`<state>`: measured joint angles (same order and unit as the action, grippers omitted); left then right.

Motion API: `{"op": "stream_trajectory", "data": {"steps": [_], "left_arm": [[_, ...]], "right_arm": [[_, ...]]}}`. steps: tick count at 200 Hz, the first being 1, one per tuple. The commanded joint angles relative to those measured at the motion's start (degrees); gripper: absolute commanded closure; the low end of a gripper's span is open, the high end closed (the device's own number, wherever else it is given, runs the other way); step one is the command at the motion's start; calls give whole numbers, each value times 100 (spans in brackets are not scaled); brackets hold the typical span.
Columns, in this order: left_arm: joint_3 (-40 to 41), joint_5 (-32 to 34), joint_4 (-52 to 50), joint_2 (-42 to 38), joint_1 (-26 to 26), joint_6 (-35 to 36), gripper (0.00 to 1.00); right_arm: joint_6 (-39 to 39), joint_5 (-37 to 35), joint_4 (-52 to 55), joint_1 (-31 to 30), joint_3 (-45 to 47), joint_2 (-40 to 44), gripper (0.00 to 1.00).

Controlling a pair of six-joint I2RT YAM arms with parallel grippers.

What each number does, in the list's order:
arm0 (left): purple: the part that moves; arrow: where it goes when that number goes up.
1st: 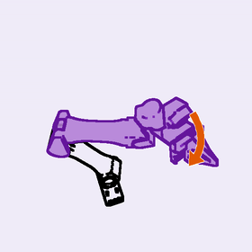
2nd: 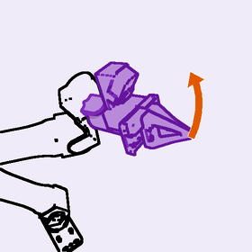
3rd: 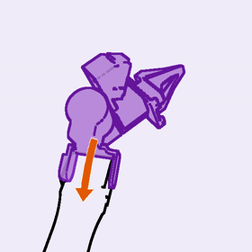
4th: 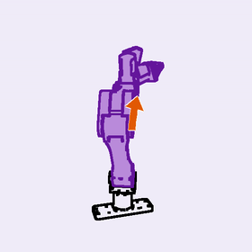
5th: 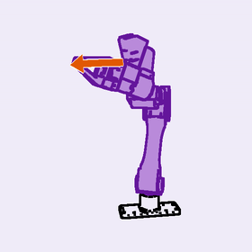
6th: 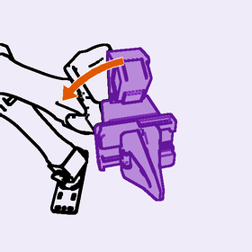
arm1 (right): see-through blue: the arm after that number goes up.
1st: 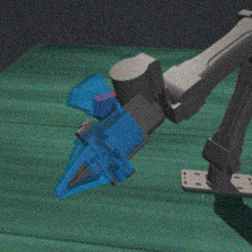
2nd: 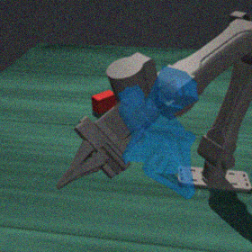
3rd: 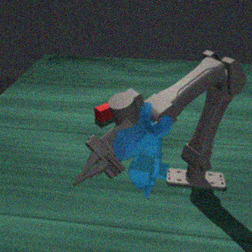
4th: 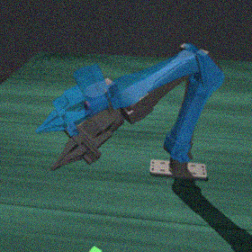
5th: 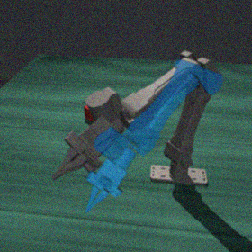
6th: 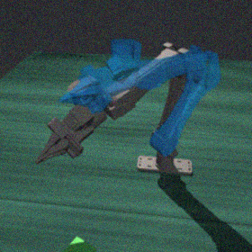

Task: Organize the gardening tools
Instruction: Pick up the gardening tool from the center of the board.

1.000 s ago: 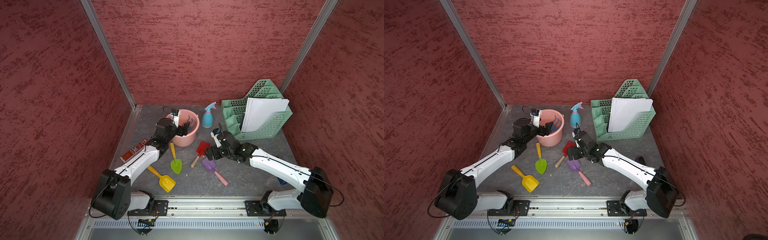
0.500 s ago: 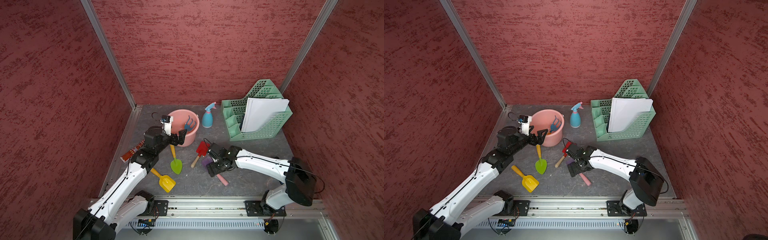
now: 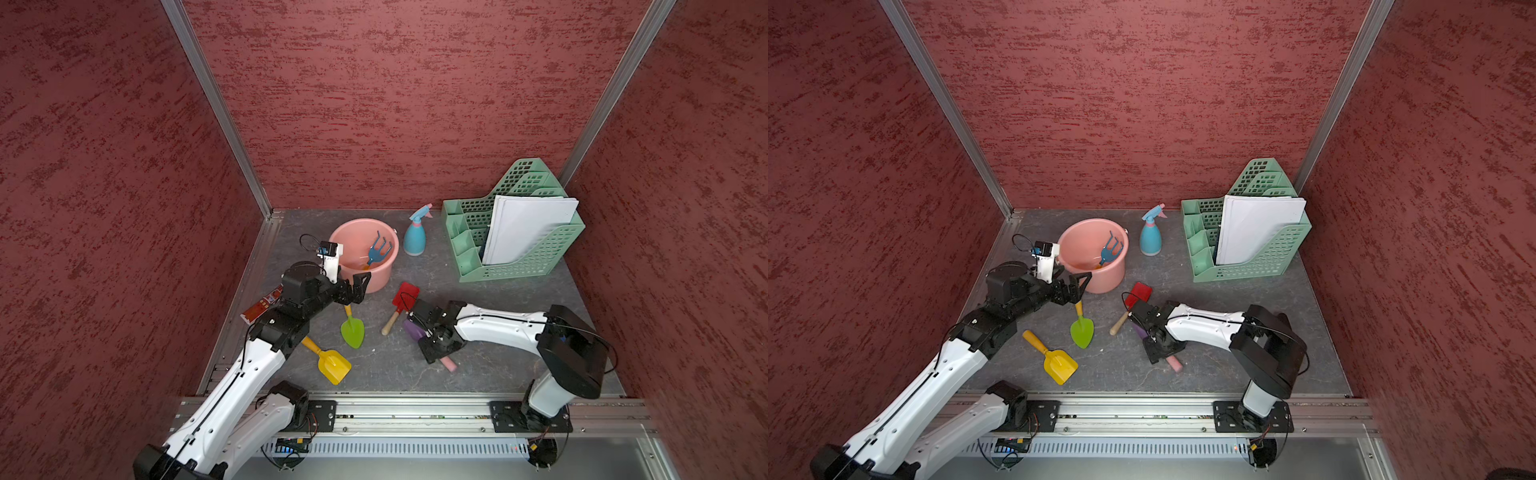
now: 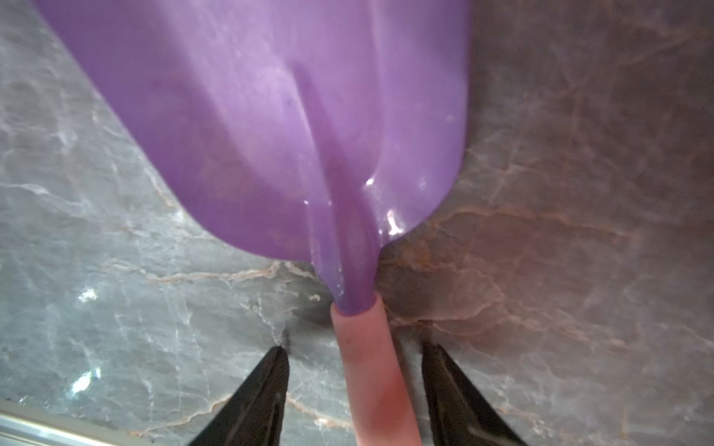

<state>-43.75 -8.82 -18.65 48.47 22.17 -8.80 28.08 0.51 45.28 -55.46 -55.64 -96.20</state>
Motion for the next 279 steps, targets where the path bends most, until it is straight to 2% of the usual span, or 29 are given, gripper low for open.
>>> {"op": "stream_trajectory", "data": {"steps": [1, 17, 51, 62, 112, 142, 177, 213, 249, 279], "left_arm": [[72, -15, -61, -103, 15, -52, 0], [66, -7, -75, -124, 14, -34, 0], [63, 1, -104, -179, 15, -33, 0], [68, -11, -131, -195, 15, -43, 0], [-10, -324, -315, -325, 15, -83, 0], [-12, -938, -282, -321, 15, -249, 0], [24, -1876, -41, -301, 24, -557, 0], [-18, -2880, 186, -191, 58, -687, 0], [-35, -3239, 373, -183, 85, -771, 0], [-34, -3465, 623, -32, 116, -878, 4]], "right_arm": [[-1, -213, -96, -61, 39, -134, 49], [27, -241, -98, -70, 93, -190, 61], [127, -363, -143, -79, 185, -126, 93], [146, -412, -146, -79, 178, -51, 100], [130, -699, -195, -79, -14, 1020, 100], [25, -1012, -432, -79, -451, 1786, 100], [-178, -1169, -1542, -79, -843, 2268, 100], [-241, -937, -3082, -79, -1084, 2144, 100], [-43, -783, -4398, -79, -966, 2063, 100], [87, -542, -5018, -79, -849, 2046, 100]]}}
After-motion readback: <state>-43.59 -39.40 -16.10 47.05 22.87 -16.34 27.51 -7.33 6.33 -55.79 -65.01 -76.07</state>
